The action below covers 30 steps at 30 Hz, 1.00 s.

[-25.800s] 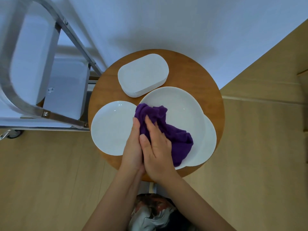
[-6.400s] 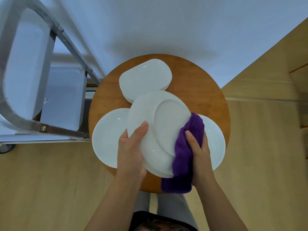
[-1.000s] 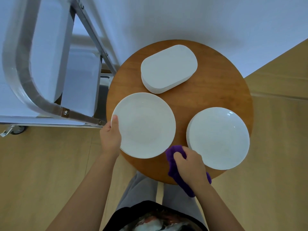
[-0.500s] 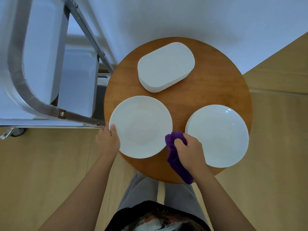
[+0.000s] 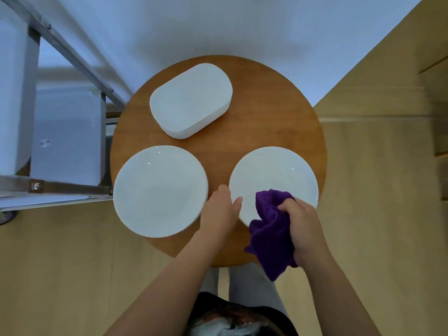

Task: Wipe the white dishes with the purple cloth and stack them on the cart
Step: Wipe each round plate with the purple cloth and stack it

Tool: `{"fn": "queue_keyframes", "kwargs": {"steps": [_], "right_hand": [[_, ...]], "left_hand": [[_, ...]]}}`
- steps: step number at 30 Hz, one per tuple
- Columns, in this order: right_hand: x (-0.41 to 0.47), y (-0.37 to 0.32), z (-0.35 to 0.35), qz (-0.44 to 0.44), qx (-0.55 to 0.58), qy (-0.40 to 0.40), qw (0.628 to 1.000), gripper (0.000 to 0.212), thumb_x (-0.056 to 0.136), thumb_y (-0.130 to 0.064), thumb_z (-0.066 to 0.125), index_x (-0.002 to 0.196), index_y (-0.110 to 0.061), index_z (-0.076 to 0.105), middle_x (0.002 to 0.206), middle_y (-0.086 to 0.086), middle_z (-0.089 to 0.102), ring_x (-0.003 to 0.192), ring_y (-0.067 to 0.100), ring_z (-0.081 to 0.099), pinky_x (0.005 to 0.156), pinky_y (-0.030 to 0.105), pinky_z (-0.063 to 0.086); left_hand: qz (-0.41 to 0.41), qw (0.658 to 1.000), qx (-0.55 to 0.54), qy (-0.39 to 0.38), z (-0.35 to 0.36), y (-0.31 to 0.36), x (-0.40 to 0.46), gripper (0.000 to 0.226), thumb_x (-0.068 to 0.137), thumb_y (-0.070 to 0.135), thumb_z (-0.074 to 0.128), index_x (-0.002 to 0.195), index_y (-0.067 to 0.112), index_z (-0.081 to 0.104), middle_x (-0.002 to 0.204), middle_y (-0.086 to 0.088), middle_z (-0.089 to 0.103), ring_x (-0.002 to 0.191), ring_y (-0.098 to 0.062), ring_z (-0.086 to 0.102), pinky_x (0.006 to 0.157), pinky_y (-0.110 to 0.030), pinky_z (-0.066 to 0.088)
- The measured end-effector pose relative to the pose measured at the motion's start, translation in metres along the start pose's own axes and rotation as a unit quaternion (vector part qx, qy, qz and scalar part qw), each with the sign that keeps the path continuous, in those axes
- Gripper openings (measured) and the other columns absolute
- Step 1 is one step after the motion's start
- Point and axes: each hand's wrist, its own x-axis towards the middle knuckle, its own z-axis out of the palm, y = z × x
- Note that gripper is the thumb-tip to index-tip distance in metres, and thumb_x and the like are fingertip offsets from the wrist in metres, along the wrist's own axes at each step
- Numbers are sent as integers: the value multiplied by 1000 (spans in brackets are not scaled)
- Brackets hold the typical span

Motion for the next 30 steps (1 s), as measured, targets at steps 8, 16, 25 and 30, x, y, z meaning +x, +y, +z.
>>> {"fn": "queue_keyframes", "kwargs": {"steps": [8, 16, 25, 30], "right_hand": [[18, -15, -60, 51, 52, 0, 997, 30, 79, -14, 50, 50, -23, 53, 51, -4, 47, 52, 12, 47, 52, 27, 38], [38, -22, -77, 71, 62, -35, 995, 15, 81, -18, 51, 67, -20, 57, 56, -3, 54, 64, 17, 51, 60, 31, 41], [45, -14, -94, 101, 136, 42, 985, 30, 85, -34, 53, 59, -29, 69, 61, -6, 67, 76, 22, 60, 67, 34, 45], [39, -1, -111, 123, 161, 82, 976, 17, 84, -37, 54, 81, -28, 67, 69, -5, 71, 81, 24, 62, 65, 36, 47]], "left_hand": [[-79, 996, 35, 20, 6, 13, 19, 27, 97, 34, 50, 113, 12, 45, 96, -1, 56, 76, -11, 48, 67, -25, 41], [-80, 975, -158, 134, 1, 25, 8, 18, 94, 23, 53, 86, 27, 38, 78, 9, 49, 67, -8, 51, 52, -15, 36], [-153, 894, -412, 86, 9, 43, -1, 34, 95, 57, 33, 83, 32, 52, 86, 6, 57, 79, -8, 53, 60, -22, 41], [-144, 895, -419, 45, 6, 42, -2, 35, 95, 58, 29, 97, 31, 51, 95, 4, 58, 89, -11, 56, 68, -27, 49]]}}
